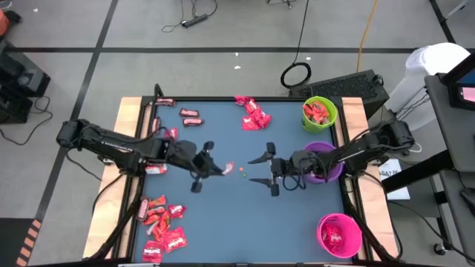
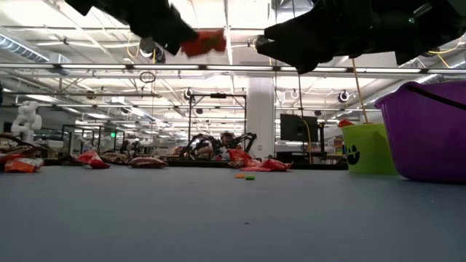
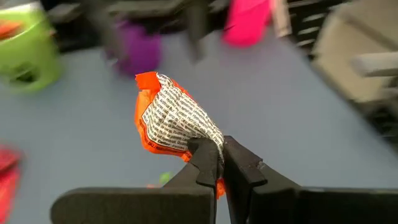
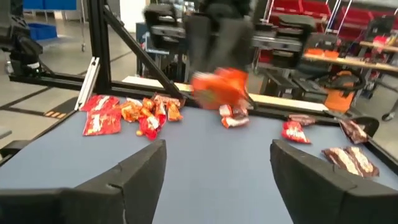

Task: Organize candy in baskets
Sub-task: Put the orange chocolate bar into the green bucket

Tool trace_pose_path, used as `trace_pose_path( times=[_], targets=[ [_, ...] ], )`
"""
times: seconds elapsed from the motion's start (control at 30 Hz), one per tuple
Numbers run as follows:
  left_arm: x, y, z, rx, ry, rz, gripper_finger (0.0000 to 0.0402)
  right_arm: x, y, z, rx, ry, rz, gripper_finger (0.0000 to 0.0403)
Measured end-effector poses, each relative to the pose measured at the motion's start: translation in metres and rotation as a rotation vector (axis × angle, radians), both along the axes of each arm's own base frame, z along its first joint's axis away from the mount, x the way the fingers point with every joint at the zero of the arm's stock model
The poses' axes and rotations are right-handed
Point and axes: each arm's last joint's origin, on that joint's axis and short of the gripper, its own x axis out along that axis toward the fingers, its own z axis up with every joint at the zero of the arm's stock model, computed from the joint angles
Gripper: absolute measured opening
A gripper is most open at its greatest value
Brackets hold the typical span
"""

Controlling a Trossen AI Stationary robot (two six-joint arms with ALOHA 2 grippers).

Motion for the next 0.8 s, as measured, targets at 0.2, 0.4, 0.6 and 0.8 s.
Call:
trace_pose_path(
  times=[0.2, 0.4, 0.6, 0.8],
  targets=[
    [0.008, -0.017, -0.003, -0.035, -0.047, -0.12, 0.0011, 0.007, 0.001, -0.002, -0.015, -0.097, 0.003, 0.0274],
    [0.018, -0.019, -0.012, -0.014, -0.063, -0.131, 0.0011, 0.01, 0.002, 0.001, -0.015, -0.122, 0.013, 0.0274],
    [0.022, -0.02, -0.01, -0.003, -0.112, -0.139, 0.0011, 0.01, 0.006, 0.002, -0.014, -0.129, 0.139, 0.0274],
    [0.024, -0.02, -0.004, -0.01, -0.18, -0.138, 0.0011, 0.011, 0.006, 0.005, -0.012, -0.141, 0.133, 0.0274]
  ],
)
